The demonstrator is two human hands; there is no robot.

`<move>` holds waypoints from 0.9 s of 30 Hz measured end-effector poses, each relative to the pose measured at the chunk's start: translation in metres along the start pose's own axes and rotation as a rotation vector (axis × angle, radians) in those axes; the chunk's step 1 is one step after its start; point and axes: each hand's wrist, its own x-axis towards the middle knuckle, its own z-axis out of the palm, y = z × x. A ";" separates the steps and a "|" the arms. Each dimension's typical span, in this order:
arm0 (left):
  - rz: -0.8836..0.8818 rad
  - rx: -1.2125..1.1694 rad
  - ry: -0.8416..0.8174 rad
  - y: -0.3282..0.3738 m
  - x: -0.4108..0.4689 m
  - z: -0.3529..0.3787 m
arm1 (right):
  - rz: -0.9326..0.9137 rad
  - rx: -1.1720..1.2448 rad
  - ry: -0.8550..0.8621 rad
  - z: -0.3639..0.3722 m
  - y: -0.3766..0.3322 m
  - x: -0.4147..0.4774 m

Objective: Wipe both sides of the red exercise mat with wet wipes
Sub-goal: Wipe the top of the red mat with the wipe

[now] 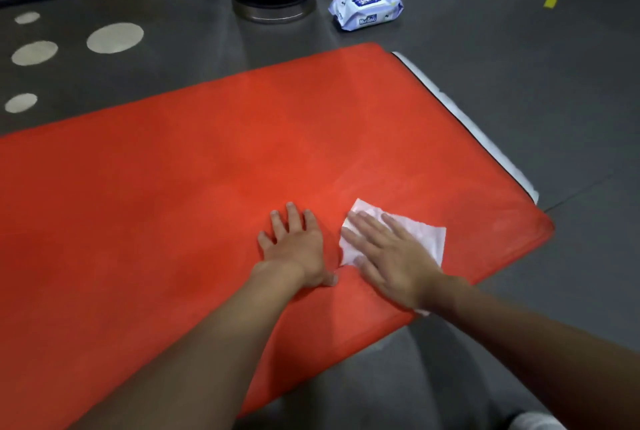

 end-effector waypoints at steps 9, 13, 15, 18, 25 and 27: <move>0.072 -0.003 0.025 -0.020 -0.003 0.000 | 0.044 -0.019 0.004 0.010 -0.039 -0.033; -0.033 0.008 0.022 -0.031 -0.009 0.003 | 0.421 0.052 0.094 0.003 -0.007 -0.032; -0.045 -0.017 0.009 -0.032 -0.010 0.005 | 0.509 0.037 0.104 0.010 -0.044 -0.028; -0.021 -0.019 0.025 -0.036 -0.011 0.001 | 0.104 -0.007 0.025 0.017 -0.086 -0.042; -0.040 -0.034 0.098 -0.062 -0.014 0.008 | 0.449 0.032 0.081 0.009 -0.058 -0.023; -0.075 -0.045 0.111 -0.061 -0.016 0.008 | 0.233 0.015 0.055 0.018 -0.093 -0.028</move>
